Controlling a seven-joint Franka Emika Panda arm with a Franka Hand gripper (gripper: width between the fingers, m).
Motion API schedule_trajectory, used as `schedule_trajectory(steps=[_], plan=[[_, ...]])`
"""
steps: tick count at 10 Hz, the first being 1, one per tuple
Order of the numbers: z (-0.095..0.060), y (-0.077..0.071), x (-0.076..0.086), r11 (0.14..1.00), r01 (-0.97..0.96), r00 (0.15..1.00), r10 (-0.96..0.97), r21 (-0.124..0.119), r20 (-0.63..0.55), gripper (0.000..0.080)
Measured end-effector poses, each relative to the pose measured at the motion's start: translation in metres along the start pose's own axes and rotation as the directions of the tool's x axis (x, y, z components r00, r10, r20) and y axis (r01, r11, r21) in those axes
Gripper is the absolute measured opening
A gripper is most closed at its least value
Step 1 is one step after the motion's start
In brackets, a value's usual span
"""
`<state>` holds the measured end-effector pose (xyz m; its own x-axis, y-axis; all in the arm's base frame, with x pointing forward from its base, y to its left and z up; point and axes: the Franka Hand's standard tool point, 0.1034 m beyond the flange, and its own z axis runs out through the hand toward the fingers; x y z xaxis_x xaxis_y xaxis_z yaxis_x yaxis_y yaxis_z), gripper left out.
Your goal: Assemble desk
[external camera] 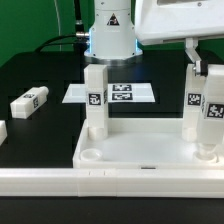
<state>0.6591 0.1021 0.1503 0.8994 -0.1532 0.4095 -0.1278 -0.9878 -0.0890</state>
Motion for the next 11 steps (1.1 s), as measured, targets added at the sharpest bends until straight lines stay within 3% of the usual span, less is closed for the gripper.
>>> schedule_trajectory(steps=[4, 8, 11], plan=[[0.004, 0.001, -0.001, 1.0, 0.0, 1.0, 0.0, -0.004, 0.002, 0.0294], [0.011, 0.003, -0.013, 1.0, 0.004, 1.0, -0.004, -0.011, 0.01, 0.0294], [0.013, 0.003, -0.015, 1.0, 0.012, 0.999, -0.012, -0.011, -0.04, 0.0294]])
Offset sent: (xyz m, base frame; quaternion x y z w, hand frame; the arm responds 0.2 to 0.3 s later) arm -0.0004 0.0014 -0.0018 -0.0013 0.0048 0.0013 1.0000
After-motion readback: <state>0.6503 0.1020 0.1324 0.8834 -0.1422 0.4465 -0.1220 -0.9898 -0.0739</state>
